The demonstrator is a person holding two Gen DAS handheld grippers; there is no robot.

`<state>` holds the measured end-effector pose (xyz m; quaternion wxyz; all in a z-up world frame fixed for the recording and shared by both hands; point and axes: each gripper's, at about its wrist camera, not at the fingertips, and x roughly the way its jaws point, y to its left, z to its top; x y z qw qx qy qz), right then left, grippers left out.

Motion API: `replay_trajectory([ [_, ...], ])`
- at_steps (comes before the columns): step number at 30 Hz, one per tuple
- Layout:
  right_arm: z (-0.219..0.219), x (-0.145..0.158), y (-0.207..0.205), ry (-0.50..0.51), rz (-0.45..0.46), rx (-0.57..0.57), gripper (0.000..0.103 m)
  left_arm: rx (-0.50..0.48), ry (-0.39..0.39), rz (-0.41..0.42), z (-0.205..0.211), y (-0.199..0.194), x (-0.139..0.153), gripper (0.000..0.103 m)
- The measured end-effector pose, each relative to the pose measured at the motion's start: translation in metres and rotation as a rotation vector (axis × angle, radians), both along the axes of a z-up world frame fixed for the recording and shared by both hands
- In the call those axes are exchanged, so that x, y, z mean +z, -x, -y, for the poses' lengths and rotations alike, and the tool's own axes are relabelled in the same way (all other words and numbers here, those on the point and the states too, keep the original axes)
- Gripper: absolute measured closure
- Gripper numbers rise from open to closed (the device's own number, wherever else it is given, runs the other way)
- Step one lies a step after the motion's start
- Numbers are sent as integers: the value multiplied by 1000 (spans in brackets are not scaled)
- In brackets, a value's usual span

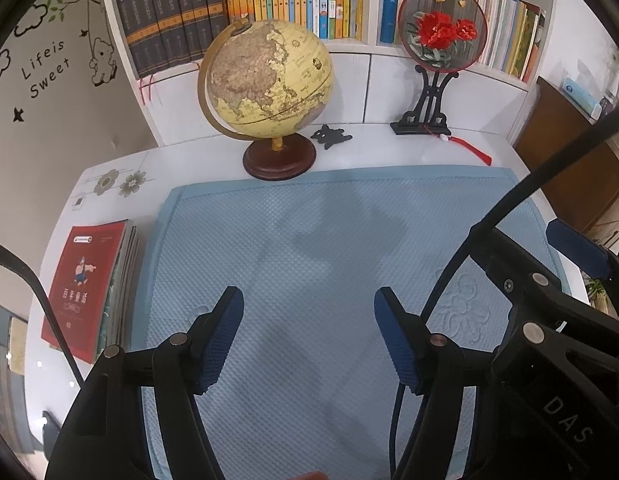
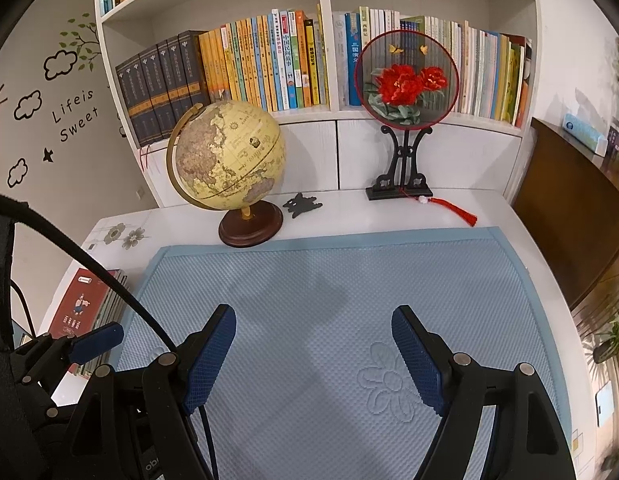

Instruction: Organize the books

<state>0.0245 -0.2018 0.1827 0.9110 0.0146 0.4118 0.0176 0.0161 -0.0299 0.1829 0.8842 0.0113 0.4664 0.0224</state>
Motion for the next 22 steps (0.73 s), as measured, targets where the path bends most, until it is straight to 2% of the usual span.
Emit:
replay_trajectory([
  [14, 5, -5, -2, 1, -10, -15, 25, -9, 7, -9, 3, -4, -3, 37],
  [22, 7, -10, -4, -1, -25, -23, 25, 9, -37, 26, 4, -5, -5, 37],
])
